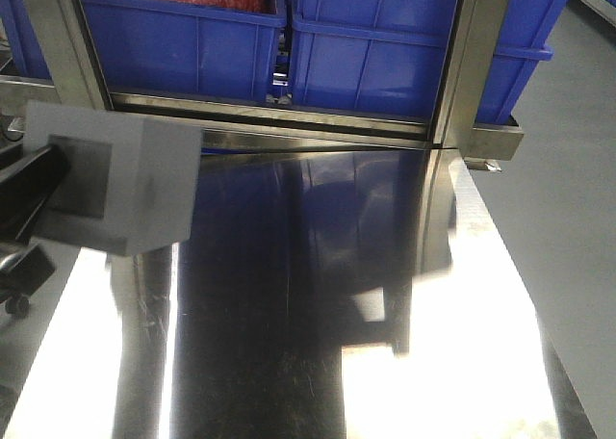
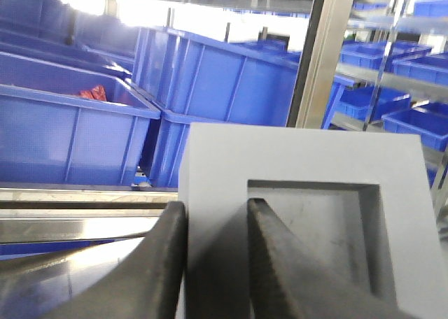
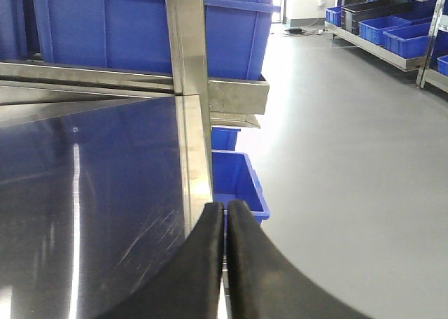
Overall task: Sort gray base to blue bin
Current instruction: 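Lift the gray block with the left gripper and pull it toward the robot, then hold the block in the left gripper while the base turns away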
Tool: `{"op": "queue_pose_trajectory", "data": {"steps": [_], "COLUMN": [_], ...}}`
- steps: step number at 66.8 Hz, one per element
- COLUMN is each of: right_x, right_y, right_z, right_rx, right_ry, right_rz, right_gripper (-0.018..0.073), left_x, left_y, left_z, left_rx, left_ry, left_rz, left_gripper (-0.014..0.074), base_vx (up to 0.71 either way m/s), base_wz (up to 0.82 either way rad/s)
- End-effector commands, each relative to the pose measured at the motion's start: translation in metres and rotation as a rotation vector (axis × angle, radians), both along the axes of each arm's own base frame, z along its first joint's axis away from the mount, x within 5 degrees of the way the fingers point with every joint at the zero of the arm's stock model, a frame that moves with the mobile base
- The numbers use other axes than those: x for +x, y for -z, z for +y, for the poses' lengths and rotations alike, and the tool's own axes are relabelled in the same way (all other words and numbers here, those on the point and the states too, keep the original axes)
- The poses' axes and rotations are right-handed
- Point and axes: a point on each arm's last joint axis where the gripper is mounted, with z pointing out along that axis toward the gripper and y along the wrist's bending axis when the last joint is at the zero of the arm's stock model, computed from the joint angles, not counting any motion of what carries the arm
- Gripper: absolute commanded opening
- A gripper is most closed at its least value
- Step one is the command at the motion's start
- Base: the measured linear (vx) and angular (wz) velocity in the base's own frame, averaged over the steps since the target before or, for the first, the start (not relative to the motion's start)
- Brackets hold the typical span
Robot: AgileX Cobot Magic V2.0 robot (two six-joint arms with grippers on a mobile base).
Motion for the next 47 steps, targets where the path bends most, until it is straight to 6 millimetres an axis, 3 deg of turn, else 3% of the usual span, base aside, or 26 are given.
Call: {"op": "queue_pose_trajectory", "data": {"steps": [1,47], "right_x": [0.0021,0.0021], "right_y": [-0.0051,-0.0051], "right_z": [-0.0006,-0.0006], "right_rx": [-0.024,-0.024], "right_ry": [0.003,0.003], "right_rz": [-0.053,-0.053], "right_gripper": [-0.0005,-0.0005], "left_x": [-0.0102,-0.0146], "left_y": [-0.0189,-0.019], "left_z": [0.0065,0.0082], "left_rx": [-0.088,-0.089], "left_ry": [-0.019,-0.016], "left_rz": [-0.147,-0.15], "left_gripper": [-0.0006,-0.0006], "base_vx": [0.0,0.0], "base_wz": [0.0,0.0]}}
